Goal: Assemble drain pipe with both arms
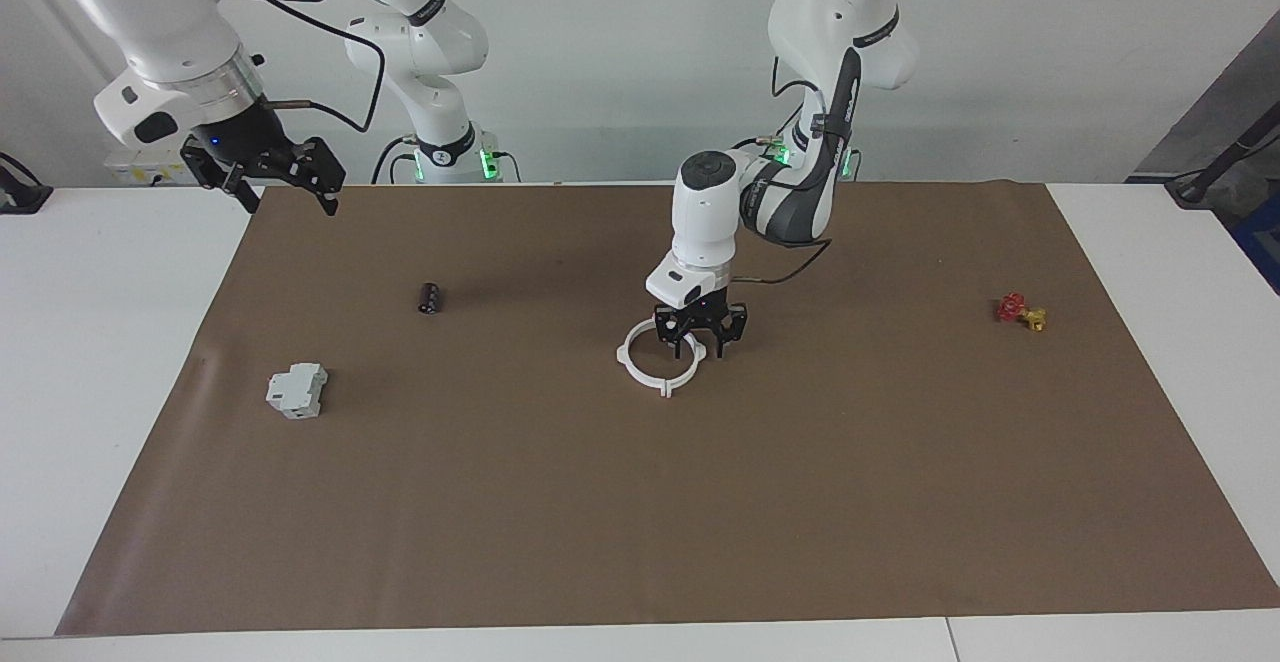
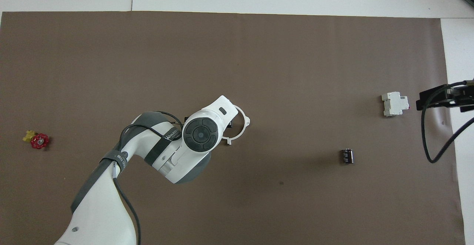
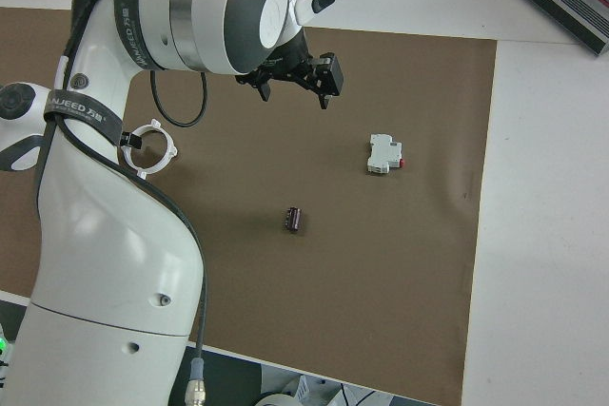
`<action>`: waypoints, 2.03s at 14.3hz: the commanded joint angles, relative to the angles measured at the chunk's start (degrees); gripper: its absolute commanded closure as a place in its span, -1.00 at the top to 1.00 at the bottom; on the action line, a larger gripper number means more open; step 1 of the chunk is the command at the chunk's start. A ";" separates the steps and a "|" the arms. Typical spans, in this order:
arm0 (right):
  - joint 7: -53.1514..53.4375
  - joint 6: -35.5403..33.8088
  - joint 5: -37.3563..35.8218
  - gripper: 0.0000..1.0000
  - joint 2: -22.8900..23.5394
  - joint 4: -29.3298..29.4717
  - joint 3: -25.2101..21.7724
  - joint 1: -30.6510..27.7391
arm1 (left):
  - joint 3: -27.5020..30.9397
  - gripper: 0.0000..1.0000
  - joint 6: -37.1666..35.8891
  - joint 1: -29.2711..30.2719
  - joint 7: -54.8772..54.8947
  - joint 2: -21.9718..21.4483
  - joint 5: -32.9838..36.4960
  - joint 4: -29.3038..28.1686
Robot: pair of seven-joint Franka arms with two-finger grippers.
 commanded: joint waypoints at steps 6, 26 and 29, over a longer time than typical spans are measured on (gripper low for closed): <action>0.49 0.97 0.09 1.00 -0.10 -0.17 0.10 -0.11 | 0.95 1.00 -0.62 -0.62 -1.31 -0.48 1.05 0.17; 0.67 1.76 -1.32 1.00 -0.10 -0.26 0.28 0.15 | 1.39 1.00 -27.52 31.81 29.81 -24.65 -4.22 1.93; 0.49 1.76 -0.44 1.00 -0.10 -0.26 0.28 -0.29 | 1.57 1.00 -30.93 31.99 29.54 -27.20 -4.22 1.93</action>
